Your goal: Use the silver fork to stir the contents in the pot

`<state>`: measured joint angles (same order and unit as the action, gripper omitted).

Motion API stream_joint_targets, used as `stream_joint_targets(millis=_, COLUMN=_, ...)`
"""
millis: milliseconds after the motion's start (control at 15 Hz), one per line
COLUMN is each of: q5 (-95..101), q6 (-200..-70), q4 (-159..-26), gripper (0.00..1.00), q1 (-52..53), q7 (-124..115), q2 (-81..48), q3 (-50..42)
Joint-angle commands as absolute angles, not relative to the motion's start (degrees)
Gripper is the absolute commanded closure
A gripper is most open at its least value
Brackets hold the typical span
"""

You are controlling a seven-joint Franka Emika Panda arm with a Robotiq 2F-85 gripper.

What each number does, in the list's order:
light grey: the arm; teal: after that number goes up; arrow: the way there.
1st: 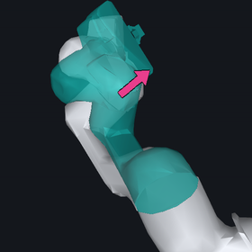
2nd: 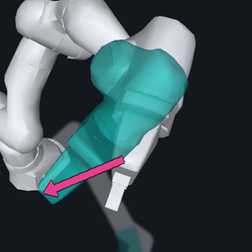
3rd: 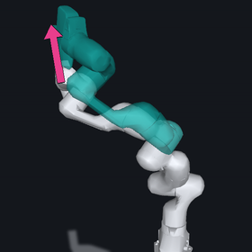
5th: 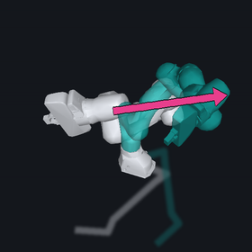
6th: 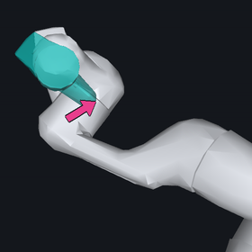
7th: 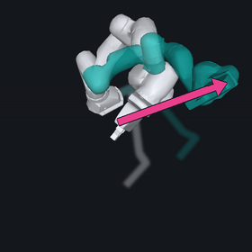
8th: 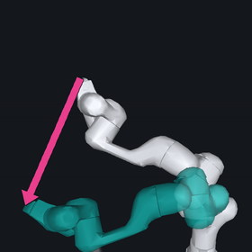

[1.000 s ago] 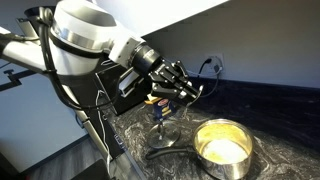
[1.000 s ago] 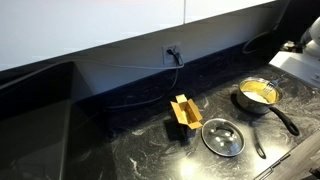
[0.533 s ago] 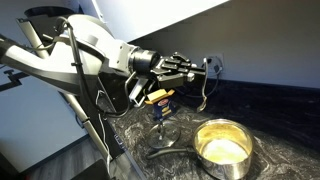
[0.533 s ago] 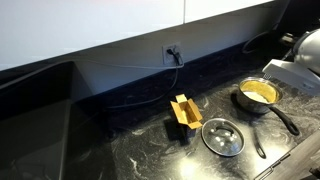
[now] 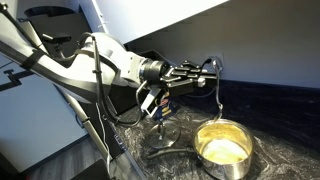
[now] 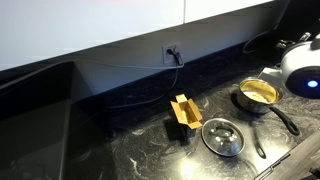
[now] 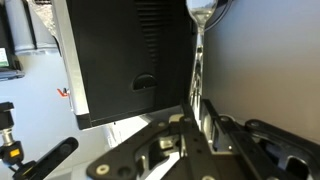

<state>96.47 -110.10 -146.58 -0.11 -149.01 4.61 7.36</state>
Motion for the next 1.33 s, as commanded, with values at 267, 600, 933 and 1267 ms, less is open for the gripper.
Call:
stream_joint_targets(millis=267, q5=92.32, q6=-110.98, q4=-141.81, gripper=0.96, q1=1.02, q7=-148.91, q2=-7.28, q3=4.46)
stream_joint_targets(millis=600, q5=84.62, q6=-112.73, q4=-137.41, gripper=0.96, q1=0.24, q7=-146.39, q2=-13.59, q3=4.46)
stream_joint_targets(millis=933, q5=76.18, q6=-116.84, q4=-132.69, gripper=0.96, q1=-0.64, q7=-144.51, q2=-16.66, q3=4.23)
stream_joint_targets(millis=1267, q5=67.56, q6=-116.27, q4=-127.64, gripper=0.96, q1=-0.39, q7=-139.05, q2=-20.49, q3=3.3)
